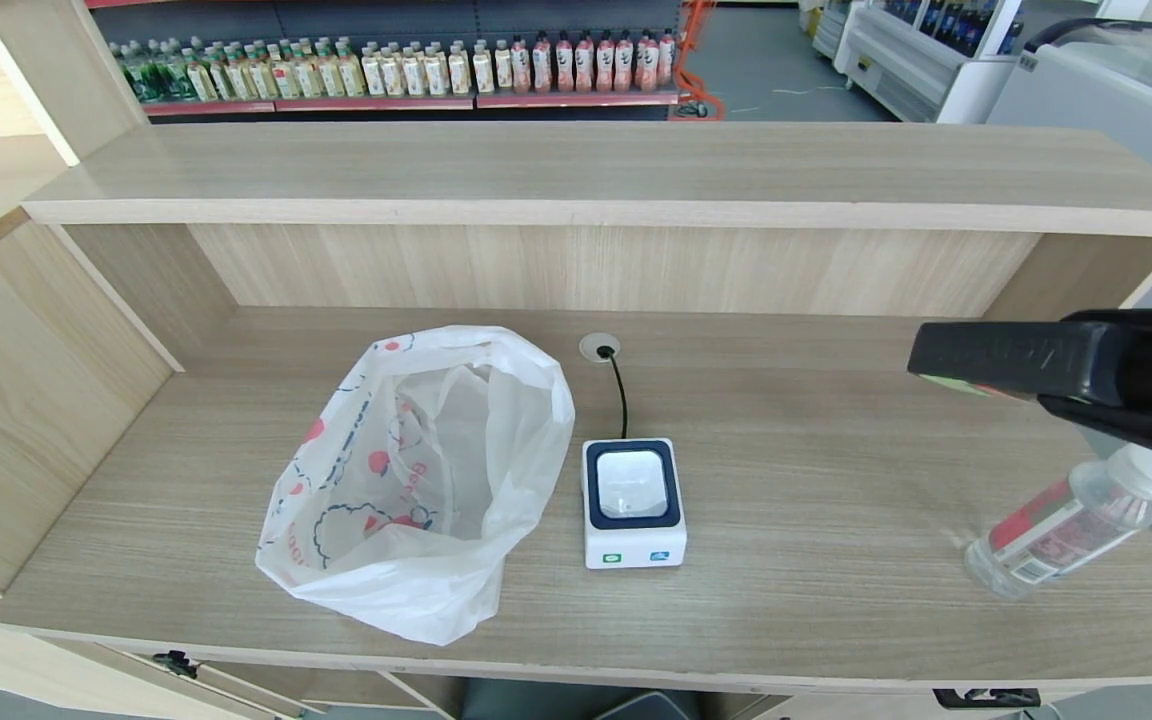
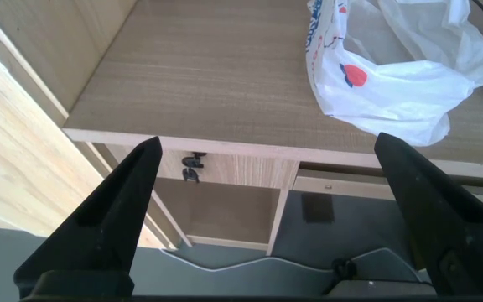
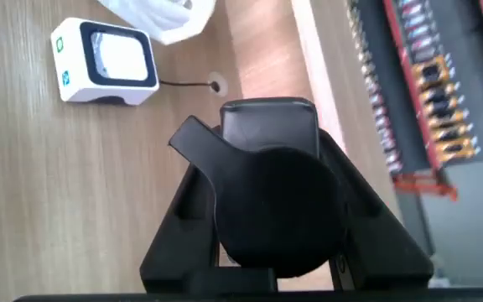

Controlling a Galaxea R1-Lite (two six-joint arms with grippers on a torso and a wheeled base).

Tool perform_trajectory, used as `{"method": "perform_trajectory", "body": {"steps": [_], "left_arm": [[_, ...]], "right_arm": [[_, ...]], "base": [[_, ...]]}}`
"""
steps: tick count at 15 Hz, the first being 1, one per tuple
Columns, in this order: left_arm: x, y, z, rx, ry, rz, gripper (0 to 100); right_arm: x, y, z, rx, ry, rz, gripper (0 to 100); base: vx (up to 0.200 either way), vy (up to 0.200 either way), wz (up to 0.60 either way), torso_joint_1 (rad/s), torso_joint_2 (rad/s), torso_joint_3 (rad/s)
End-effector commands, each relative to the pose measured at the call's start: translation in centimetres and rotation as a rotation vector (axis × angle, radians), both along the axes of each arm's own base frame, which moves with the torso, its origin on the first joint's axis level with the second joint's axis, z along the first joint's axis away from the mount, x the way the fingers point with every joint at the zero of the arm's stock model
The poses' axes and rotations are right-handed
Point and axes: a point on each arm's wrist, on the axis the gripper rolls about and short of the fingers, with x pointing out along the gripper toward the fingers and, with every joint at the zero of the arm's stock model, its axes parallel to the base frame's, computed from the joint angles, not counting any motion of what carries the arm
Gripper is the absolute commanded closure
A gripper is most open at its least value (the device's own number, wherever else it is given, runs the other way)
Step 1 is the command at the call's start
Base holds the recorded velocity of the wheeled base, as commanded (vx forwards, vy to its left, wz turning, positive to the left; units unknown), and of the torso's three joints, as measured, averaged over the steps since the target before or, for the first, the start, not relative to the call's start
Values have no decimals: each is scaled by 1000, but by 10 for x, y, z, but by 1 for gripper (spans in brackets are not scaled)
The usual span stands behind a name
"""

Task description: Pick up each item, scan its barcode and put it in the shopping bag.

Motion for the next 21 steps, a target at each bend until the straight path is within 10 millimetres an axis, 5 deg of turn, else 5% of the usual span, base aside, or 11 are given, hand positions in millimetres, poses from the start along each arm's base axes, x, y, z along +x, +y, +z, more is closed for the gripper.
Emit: {"method": "perform_trajectory", "body": {"steps": [1,4,8,15,21], "left_arm": [[0,0,0,0,-1,2,0],[0,0,0,0,-1,2,0],[0,0,0,0,-1,2,0],[0,0,0,0,-1,2,0],[0,0,0,0,-1,2,0]], "right_arm": [[-17,7,7,-175,-298,228,100],[-22,23,22,-410,-848,504,100],[-30,47,40,-485,-1401,699,100],[-42,53,9,-454,-1476,814,100],[-53,46,7,-455,-1482,810,100]], "base": [[0,0,0,0,0,0],[0,0,0,0,0,0],[0,0,0,0,0,0],[0,0,0,0,0,0],[0,0,0,0,0,0]]}}
